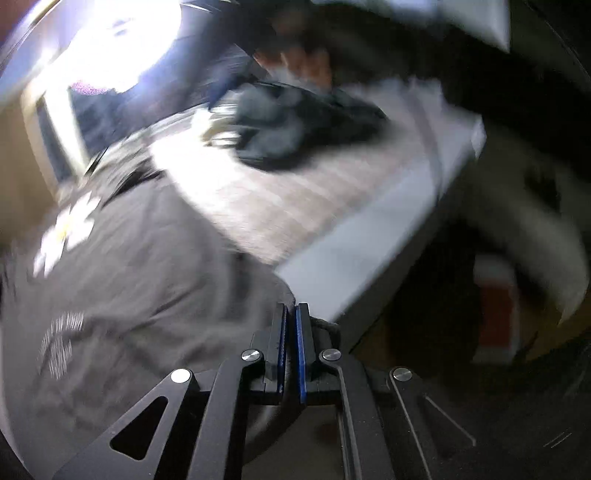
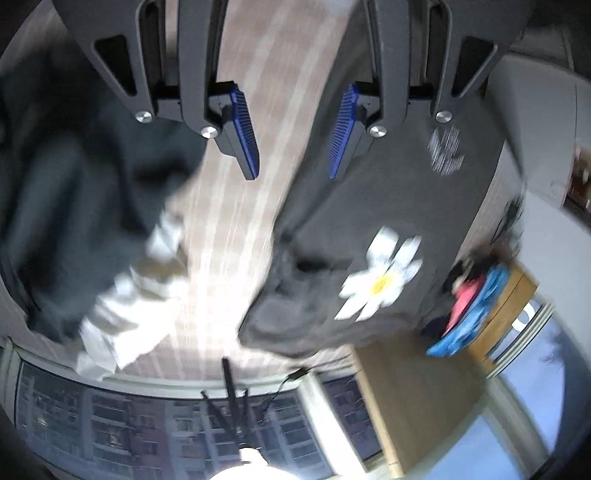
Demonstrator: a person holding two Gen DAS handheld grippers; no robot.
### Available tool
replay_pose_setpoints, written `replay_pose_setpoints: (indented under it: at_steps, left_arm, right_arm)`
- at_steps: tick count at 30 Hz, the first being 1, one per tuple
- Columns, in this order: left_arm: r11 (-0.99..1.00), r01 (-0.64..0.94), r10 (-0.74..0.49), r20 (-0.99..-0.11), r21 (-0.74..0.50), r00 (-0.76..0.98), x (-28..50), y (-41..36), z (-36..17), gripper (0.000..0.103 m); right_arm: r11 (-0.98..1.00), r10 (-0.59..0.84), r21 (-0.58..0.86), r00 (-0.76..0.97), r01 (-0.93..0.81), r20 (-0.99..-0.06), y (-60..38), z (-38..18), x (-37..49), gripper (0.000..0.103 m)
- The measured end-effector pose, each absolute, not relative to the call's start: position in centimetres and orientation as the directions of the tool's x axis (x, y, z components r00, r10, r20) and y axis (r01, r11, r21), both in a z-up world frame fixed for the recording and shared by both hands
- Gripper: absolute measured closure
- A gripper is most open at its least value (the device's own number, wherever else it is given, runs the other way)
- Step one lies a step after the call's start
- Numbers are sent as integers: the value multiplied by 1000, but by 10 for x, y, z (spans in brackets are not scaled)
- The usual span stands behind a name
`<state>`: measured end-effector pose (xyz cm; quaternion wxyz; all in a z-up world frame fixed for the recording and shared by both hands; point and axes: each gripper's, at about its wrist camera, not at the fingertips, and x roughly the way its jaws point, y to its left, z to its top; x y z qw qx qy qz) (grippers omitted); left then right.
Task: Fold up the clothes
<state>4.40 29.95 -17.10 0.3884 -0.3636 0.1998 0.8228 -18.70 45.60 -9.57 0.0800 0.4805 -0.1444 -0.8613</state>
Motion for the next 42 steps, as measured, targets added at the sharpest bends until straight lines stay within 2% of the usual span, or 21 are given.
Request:
replay_pose_setpoints:
  at_steps: [6,9,12,13,14,15,19,22,25,28,29,32,34,35,40,42]
  left_arm:
    - [-710,-653,602,-707,-263,-370,12,247,-137,99]
    - [-716,-618,623,-696,-325,-356,5,238,-141,99]
    - [-723,-586,635,-686,-366,-355,-1,231,-145,99]
    - [-727,-575,637,-681,-376,-360,-2,228,-146,99]
    - [-731,-563,639,-677,-386,-366,-4,225,-147,99]
    - [-733,-555,642,-672,-394,-370,-4,222,-148,99]
    - [-745,-511,649,-641,-429,-410,1,203,-148,99]
    - [-789,-436,609,-644,-432,-463,7,178,-151,99]
    - [-822,-369,568,-660,-433,-491,12,155,-157,99]
    - [-859,-323,511,-697,-398,-502,16,140,-166,99]
    - [-866,-313,498,-718,-390,-487,15,136,-172,98]
    - [-913,-250,404,-790,-321,-461,17,123,-183,93]
    - [-921,-226,387,-800,-316,-459,24,110,-179,89]
    - [-923,-219,383,-799,-315,-464,29,104,-175,83]
    - [-905,-280,419,-785,-320,-457,44,97,-162,83]
    - [-892,-343,433,-777,-295,-457,45,104,-159,80]
  right_arm:
    - [-878,-351,462,-490,-122,-798,480,-158,-326,64]
    - [-907,-273,381,-438,-180,-857,474,-180,-365,64]
    - [-914,-279,373,-419,-160,-864,465,-185,-383,64]
    - [-913,-288,380,-422,-150,-859,462,-182,-386,67]
    - [-912,-297,386,-423,-141,-856,459,-180,-388,91]
    - [-913,-303,385,-411,-134,-860,455,-178,-391,100]
    - [-931,-291,359,-451,-71,-844,431,-140,-393,100]
    - [-942,-296,336,-472,-1,-830,397,-104,-402,100]
    - [-956,-285,283,-464,76,-839,349,-92,-418,100]
    - [-958,-288,256,-435,133,-853,298,-102,-439,99]
    - [-956,-291,249,-414,154,-862,279,-110,-447,94]
    - [-969,-192,121,-350,215,-917,234,-131,-457,90]
    - [-949,-257,157,-378,274,-890,232,-112,-433,89]
    - [-945,-275,172,-386,280,-881,237,-103,-417,86]
    - [-904,-364,207,-422,373,-830,262,-71,-272,71]
    - [-879,-419,247,-413,409,-809,273,-76,-196,71]
